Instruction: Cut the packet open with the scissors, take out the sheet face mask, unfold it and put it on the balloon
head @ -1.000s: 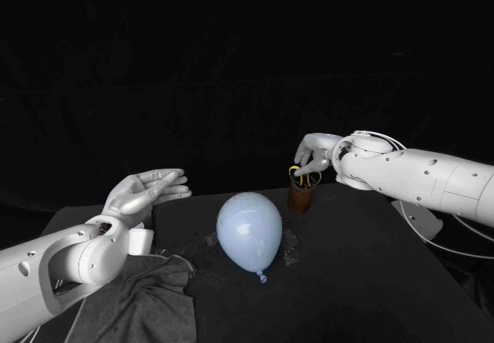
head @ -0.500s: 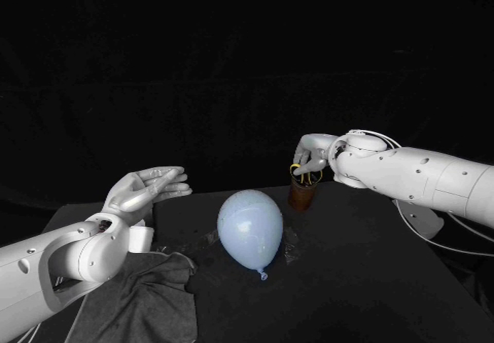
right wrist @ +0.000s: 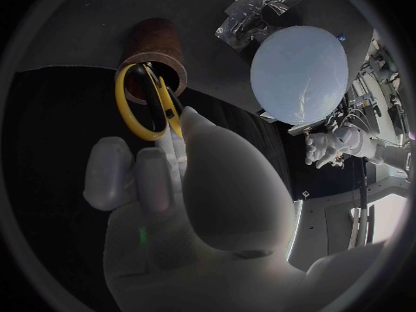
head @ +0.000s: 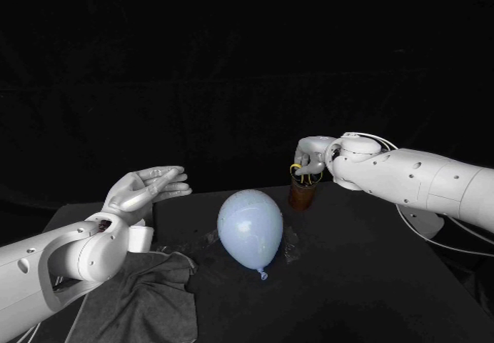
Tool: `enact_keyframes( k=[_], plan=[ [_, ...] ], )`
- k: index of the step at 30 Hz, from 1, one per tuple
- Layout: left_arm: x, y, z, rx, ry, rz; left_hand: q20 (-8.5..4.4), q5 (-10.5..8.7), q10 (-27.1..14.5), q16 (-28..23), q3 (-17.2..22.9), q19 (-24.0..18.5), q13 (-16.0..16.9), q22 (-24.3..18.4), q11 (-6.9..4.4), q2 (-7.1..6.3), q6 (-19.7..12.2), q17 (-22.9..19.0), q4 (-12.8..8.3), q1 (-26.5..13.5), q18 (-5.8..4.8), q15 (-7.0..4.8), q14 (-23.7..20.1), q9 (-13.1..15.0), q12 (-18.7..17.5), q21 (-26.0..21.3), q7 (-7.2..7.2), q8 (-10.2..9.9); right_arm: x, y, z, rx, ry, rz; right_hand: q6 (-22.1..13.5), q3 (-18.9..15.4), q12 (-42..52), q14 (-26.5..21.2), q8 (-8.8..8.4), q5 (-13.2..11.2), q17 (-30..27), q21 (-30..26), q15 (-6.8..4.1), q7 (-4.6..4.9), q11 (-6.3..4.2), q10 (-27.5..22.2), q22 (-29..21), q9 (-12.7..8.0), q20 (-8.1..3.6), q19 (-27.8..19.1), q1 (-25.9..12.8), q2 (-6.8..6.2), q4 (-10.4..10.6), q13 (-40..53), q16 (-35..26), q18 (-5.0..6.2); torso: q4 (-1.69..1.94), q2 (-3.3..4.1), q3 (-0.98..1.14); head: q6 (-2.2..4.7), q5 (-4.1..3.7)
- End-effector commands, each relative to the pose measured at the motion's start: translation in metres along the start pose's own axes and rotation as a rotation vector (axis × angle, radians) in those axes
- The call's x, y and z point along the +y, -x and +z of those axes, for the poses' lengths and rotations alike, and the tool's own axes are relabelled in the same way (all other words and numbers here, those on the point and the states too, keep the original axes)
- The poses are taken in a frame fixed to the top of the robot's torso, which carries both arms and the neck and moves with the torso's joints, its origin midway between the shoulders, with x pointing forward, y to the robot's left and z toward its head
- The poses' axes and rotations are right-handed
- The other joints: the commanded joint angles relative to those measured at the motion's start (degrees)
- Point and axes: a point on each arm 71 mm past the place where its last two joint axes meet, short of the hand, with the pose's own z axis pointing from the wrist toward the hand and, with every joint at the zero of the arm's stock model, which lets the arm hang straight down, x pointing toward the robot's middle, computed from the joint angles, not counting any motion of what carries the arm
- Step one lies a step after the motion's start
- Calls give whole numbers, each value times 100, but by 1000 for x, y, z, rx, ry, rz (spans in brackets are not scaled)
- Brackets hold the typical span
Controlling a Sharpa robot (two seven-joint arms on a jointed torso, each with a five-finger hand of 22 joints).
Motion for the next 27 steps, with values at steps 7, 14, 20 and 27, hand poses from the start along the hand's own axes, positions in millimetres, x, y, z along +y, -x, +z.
enact_keyframes(
  k=[7,14,20,27],
  plan=[
    [-1,-2,0,12,-4,-8,-3,9,43,-7,15,52,-3,-11,-10,-35,9,9,33,-19,93,-9,37,-9,-37,-12,14,-22,-1,1,-1,-55,-43,-49,121,846,1,203,206,-47,41,77,-87,-71,-98,302,142,210,-82,62,-95,85,-177,50,79,-133,-5,-2,1,0,-2],
    [-1,-2,1,15,1,-10,-3,9,42,-7,16,52,-3,-12,-9,-36,8,10,34,-20,93,-9,36,-9,-39,-12,14,-23,-3,3,-4,-99,-40,-14,-39,1758,-19,216,518,41,92,111,-101,-82,-124,410,250,634,-101,89,-731,-101,-623,78,144,-145,-6,-4,4,17,-10],
    [0,-2,1,16,3,-10,-1,9,32,-15,22,48,-5,-17,-3,-44,-6,17,36,-21,91,-5,26,-15,-56,-17,23,-36,-4,7,-8,-123,-35,14,-85,1925,-17,215,607,44,95,107,-100,-88,-122,422,265,758,-102,86,-932,-123,-731,86,154,-145,-7,-5,2,53,-25],
    [1,-3,3,19,5,-12,0,10,26,-19,29,47,-6,-20,1,-47,-15,23,36,-19,91,-2,20,-19,-67,-21,28,-45,-6,23,-12,-185,-45,23,-107,1994,-18,214,652,6,92,102,-102,-95,-124,430,269,823,-103,83,-1044,-128,-771,89,158,-144,-12,-19,1,86,-45]
  ],
)
